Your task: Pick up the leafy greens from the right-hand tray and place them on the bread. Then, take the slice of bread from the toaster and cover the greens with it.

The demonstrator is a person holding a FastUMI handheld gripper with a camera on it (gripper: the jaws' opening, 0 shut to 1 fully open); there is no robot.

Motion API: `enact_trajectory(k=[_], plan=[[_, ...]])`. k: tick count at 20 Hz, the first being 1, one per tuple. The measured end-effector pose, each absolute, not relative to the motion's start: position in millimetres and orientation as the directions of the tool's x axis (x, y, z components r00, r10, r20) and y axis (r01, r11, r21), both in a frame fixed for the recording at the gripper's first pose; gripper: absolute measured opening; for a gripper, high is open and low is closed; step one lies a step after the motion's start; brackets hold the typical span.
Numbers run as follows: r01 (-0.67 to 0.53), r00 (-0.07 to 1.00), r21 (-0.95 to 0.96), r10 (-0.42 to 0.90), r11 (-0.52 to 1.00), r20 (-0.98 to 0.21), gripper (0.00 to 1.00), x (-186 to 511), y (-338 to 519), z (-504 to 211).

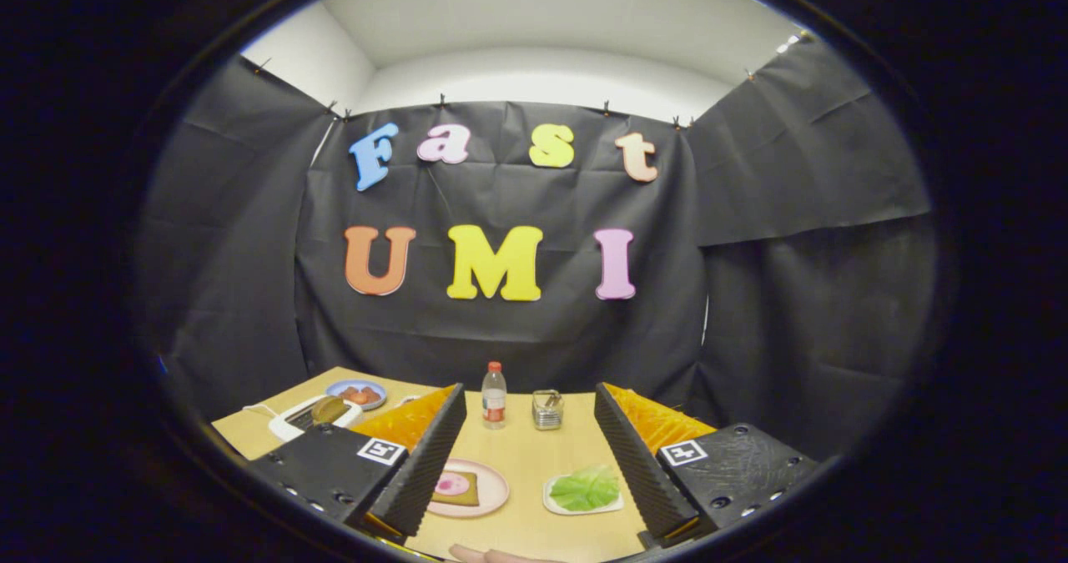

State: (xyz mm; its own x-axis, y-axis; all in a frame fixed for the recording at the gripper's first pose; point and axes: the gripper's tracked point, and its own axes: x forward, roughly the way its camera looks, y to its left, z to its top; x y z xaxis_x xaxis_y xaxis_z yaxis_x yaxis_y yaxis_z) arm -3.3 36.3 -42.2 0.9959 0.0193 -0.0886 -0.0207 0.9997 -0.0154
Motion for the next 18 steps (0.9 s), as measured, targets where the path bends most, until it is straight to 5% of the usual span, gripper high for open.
enact_trajectory(k=[18], plan=[[0.147, 0.869, 0.002, -0.128, 0.989, -0.478, 0.94, 139, -80, -253]])
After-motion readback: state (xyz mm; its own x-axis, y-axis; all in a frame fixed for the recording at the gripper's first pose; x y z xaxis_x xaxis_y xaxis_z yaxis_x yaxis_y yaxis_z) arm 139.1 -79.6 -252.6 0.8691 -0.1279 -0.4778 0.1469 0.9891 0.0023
